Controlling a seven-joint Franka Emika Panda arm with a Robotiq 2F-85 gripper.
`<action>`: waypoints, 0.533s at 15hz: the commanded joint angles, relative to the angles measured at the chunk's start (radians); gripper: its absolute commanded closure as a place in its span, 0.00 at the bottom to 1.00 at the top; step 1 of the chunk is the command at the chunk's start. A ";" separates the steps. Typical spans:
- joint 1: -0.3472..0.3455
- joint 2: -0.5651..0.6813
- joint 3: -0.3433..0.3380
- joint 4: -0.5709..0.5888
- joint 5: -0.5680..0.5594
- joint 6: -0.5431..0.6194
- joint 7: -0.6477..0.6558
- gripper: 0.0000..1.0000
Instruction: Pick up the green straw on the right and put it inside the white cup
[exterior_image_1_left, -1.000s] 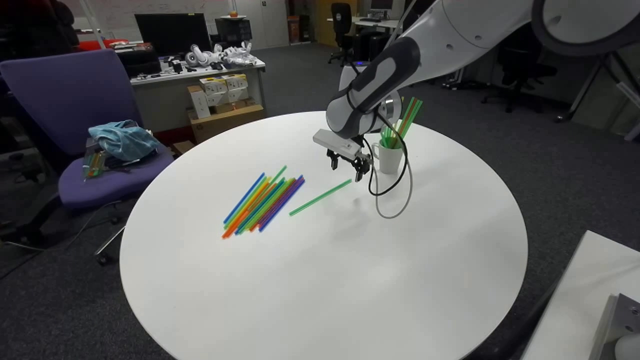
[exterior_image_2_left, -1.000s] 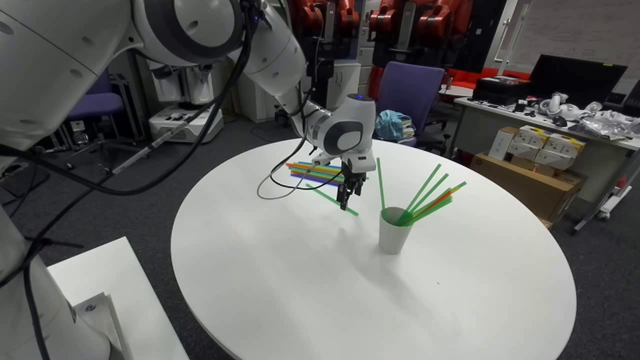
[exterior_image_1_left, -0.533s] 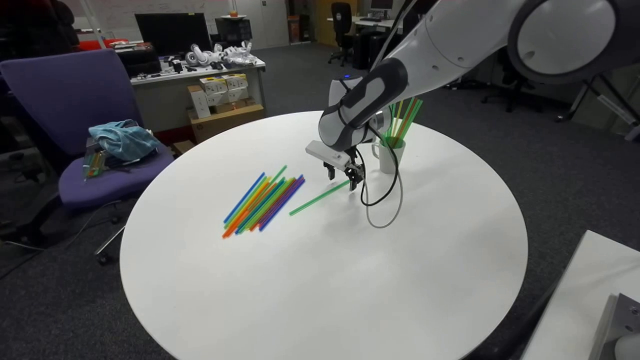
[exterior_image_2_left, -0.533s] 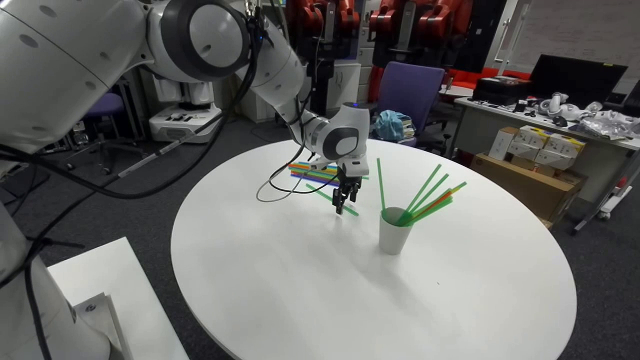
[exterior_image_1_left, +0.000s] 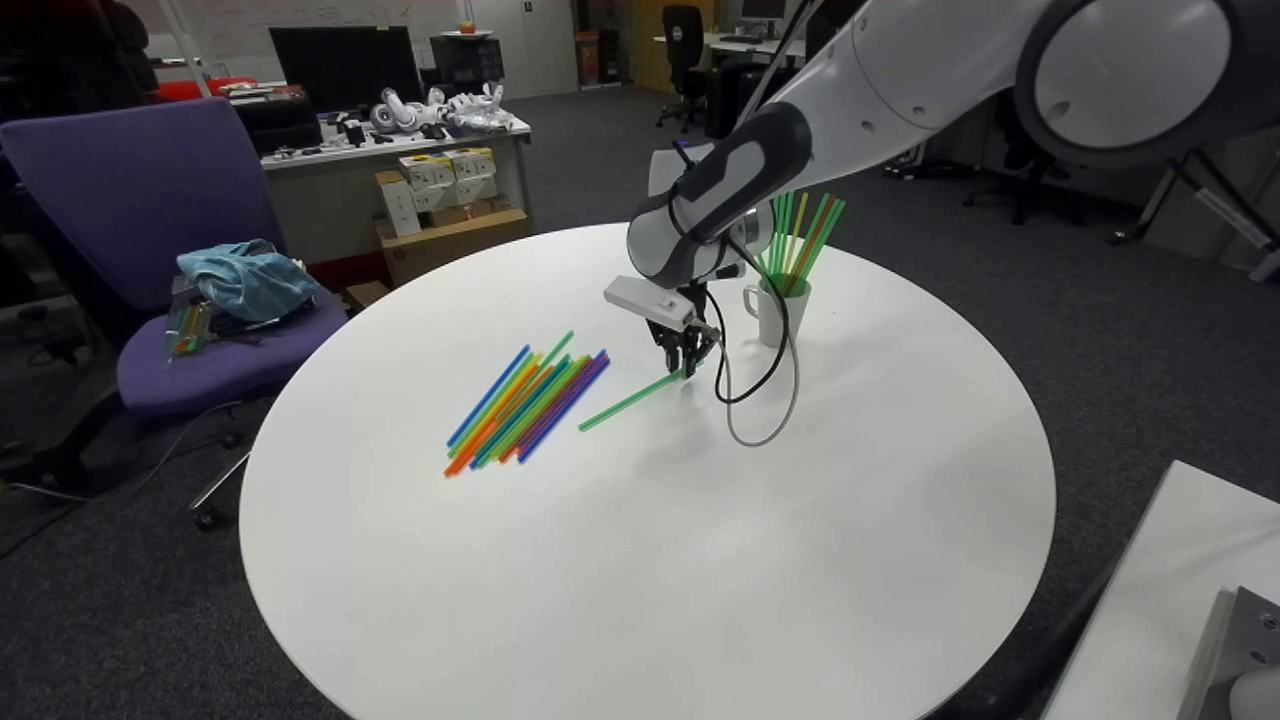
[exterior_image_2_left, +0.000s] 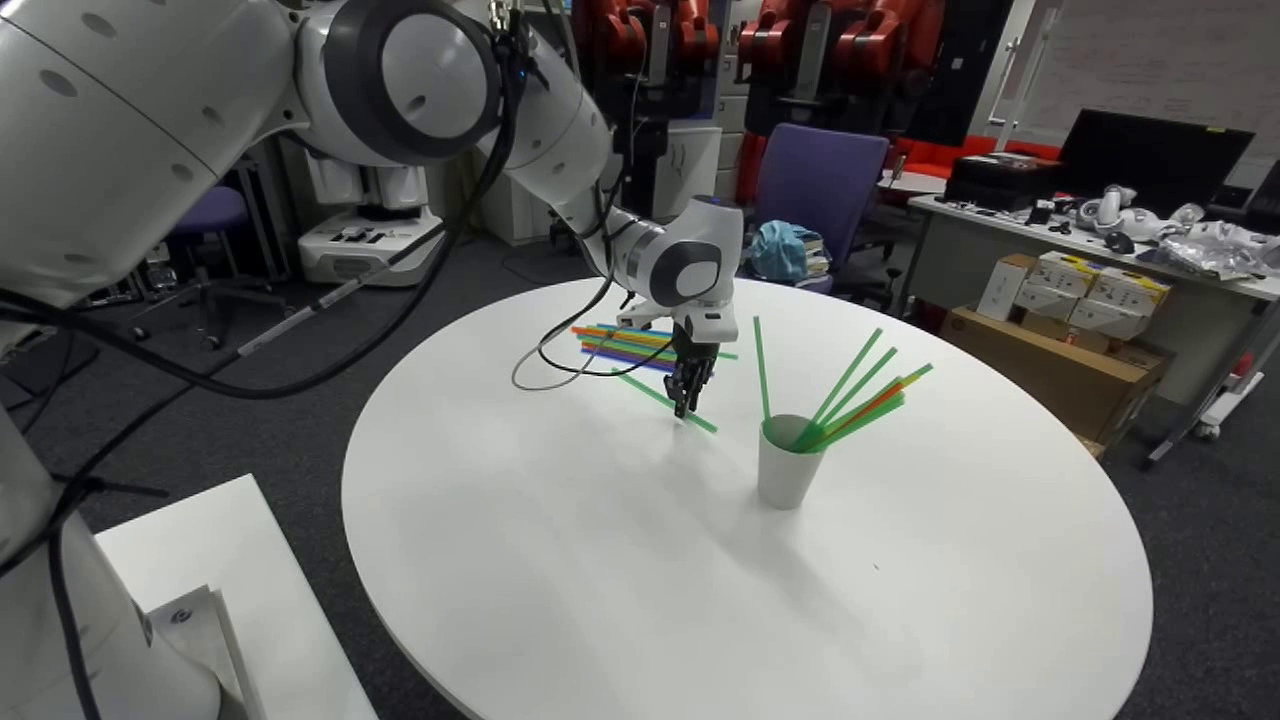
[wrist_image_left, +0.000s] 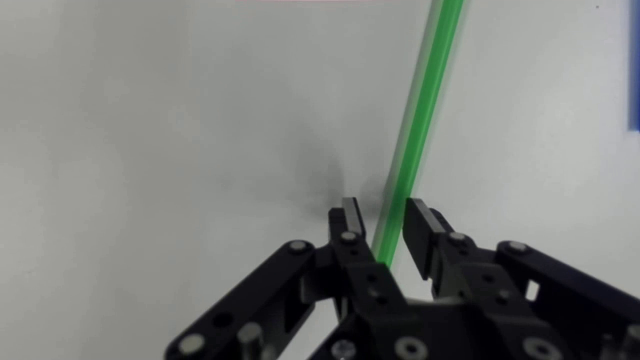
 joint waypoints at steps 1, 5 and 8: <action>-0.027 0.011 0.020 0.048 -0.006 -0.054 0.001 0.99; -0.026 0.014 0.017 0.050 -0.008 -0.053 0.006 0.74; -0.026 0.016 0.018 0.050 -0.008 -0.055 0.004 0.57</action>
